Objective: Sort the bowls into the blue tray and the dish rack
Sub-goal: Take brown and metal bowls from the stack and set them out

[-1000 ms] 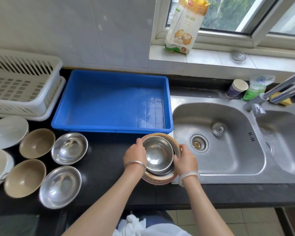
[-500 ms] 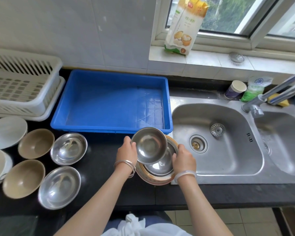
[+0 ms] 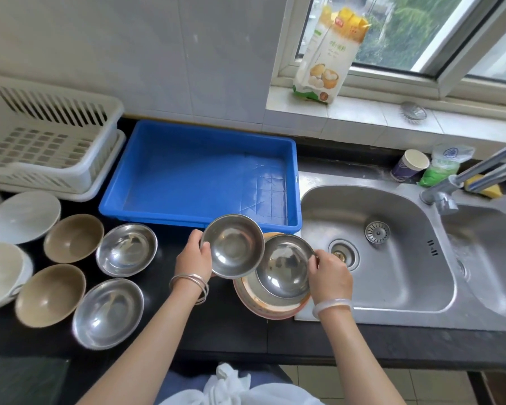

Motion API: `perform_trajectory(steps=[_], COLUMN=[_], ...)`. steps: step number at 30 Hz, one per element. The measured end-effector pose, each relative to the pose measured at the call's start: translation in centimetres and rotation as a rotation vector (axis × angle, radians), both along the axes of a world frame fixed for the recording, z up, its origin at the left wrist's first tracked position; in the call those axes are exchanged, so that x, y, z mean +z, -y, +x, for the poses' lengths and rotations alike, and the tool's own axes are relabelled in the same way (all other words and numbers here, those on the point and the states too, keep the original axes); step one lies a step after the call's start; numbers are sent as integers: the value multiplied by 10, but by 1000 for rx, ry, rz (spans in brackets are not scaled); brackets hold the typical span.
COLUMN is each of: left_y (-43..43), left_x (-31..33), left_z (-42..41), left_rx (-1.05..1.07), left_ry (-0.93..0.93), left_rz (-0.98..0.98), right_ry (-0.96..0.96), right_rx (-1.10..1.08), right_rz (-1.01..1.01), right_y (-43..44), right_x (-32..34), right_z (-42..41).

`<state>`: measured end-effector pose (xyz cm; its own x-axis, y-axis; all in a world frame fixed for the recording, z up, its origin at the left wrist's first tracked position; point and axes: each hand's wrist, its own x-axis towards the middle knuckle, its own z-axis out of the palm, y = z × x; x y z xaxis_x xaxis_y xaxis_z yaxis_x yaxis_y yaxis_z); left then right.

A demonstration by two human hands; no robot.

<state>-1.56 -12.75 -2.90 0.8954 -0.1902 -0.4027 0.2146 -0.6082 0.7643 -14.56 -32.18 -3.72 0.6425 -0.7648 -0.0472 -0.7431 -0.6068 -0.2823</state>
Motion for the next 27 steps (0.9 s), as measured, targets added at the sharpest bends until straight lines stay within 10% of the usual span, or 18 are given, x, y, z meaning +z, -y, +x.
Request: perform_trajectory(steps=[13,27], left_y=[-80,-112], left_x=[-6,-42], left_z=[-26,-80], left_rx=[316,544], left_ry=[-39,-31], left_rz=[-17,163], right_ry=[195,-189], right_rx=[105,359], right_rz=[365,553], right_y=[-19,-86], right_x=[18,-1], right_z=[60,137])
